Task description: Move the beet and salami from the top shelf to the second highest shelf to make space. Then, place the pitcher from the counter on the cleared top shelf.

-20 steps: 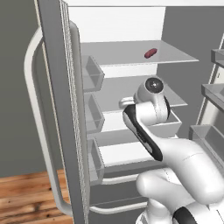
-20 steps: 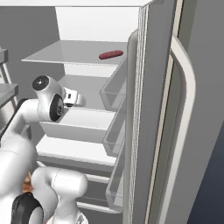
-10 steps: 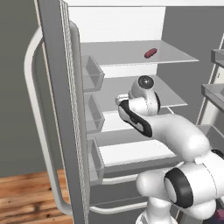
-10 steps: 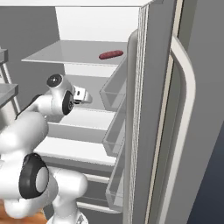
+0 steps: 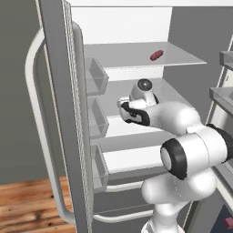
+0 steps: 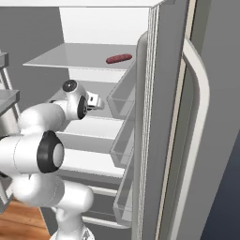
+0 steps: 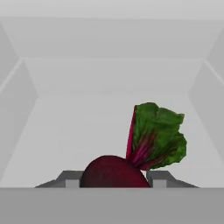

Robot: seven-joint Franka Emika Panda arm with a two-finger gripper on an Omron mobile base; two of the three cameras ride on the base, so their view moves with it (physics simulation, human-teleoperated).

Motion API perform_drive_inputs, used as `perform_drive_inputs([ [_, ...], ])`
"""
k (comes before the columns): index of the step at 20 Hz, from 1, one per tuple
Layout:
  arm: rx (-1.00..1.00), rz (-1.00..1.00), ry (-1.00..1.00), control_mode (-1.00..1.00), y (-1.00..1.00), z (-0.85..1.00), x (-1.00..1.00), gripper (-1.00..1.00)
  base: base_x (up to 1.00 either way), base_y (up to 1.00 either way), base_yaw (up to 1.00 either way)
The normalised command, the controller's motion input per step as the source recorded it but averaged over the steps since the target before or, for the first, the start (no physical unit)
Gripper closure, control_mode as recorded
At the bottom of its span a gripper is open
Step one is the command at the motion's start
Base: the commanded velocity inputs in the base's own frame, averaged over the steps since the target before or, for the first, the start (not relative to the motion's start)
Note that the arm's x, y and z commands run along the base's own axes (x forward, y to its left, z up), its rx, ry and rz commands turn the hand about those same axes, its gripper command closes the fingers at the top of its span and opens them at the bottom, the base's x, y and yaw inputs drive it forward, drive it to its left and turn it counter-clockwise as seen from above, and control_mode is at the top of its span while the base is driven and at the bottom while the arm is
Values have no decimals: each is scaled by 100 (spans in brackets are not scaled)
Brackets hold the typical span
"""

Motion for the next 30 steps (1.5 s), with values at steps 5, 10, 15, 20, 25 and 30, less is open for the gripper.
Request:
perform_drive_inputs([
  [5, 0, 0, 0, -100, -2, -46, 56, 100, 0, 0, 0],
  [10, 1, 0, 0, -100, 0, -14, 68, 100, 0, 0, 0],
  [15, 3, 0, 0, -100, 0, 0, 60, -100, 0, 0, 0],
  [20, 0, 0, 0, -100, 0, 0, 8, -100, 0, 0, 0],
  [25, 0, 0, -4, -100, 0, 17, -9, -100, 0, 0, 0],
  [30, 0, 0, -2, -100, 0, 49, -44, -100, 0, 0, 0],
])
